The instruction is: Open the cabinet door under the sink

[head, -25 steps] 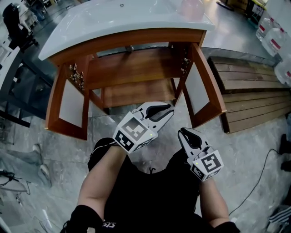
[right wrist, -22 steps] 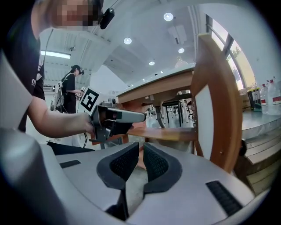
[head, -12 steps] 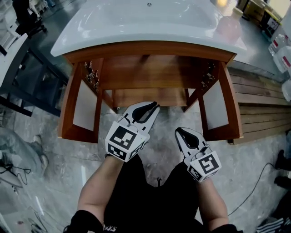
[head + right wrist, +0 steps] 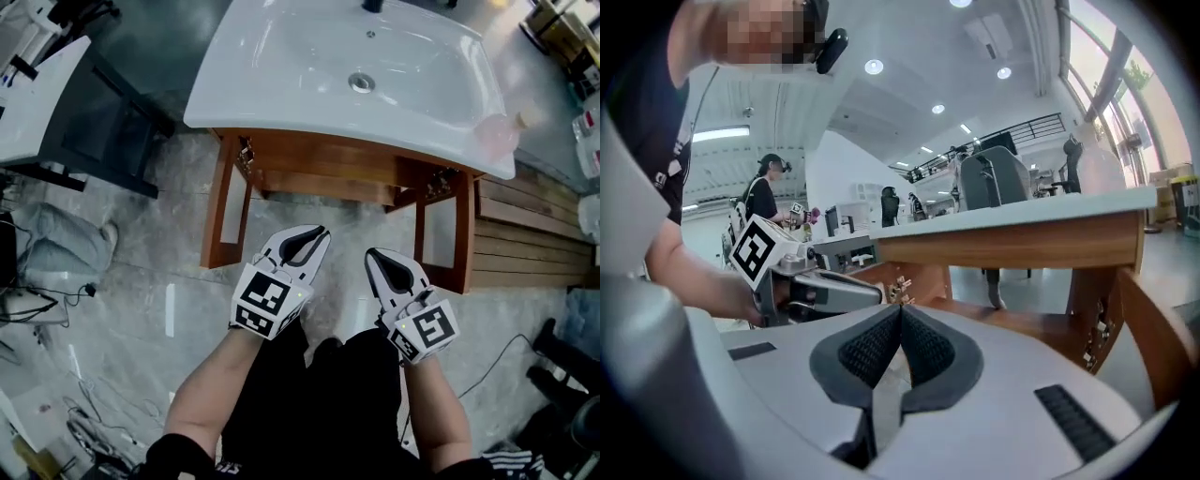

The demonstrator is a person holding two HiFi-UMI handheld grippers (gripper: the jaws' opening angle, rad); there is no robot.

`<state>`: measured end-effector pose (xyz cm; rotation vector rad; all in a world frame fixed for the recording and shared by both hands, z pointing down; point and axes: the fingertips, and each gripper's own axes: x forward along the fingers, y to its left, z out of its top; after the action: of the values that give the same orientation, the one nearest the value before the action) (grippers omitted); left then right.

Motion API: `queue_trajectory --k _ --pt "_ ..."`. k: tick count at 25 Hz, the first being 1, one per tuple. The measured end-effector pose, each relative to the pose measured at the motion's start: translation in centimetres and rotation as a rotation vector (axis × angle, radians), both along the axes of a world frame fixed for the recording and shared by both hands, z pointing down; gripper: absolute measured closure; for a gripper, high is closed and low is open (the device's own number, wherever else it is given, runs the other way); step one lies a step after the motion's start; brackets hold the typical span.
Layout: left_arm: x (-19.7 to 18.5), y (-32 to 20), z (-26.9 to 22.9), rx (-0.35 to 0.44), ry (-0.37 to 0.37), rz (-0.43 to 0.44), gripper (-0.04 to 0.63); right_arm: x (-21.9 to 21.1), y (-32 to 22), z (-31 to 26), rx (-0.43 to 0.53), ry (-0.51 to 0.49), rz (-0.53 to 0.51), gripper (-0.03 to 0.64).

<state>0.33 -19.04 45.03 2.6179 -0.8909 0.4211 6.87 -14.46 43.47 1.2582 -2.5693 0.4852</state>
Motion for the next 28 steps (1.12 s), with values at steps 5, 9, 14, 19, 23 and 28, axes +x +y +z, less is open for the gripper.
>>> queue_trajectory --k 5,9,14,19,23,28 --pt "-2.9 0.4 -8.4 -0.070 -0.021 -0.071 0.552 -1.9 0.1 -9.3 -0.059 -0.005 -0.024 0.601" --pt "-4.8 0.6 -14.9 -0.073 -0.043 -0.079 0.552 -4.1 0.4 -16.0 -0.065 -0.016 -0.043 0.603" --pt "-7.0 0.4 -20.8 -0.046 -0.070 -0.082 0.554 -6.2 0.9 -22.4 -0.058 -0.058 -0.039 0.603" --pt "-7.9 -1.7 -25.3 -0.004 -0.061 -0.096 0.555 -6.7 -0.1 -27.1 -0.011 -0.003 -0.021 0.603" --pt "-8.0 -2.3 -27.5 0.024 -0.048 -0.119 0.557 -6.9 -0.2 -28.9 0.017 0.024 -0.040 0.603" --pt "-7.6 -2.2 -28.9 0.053 -0.058 -0.153 0.557 -6.4 -0.1 -30.1 0.050 0.008 -0.077 0.603"
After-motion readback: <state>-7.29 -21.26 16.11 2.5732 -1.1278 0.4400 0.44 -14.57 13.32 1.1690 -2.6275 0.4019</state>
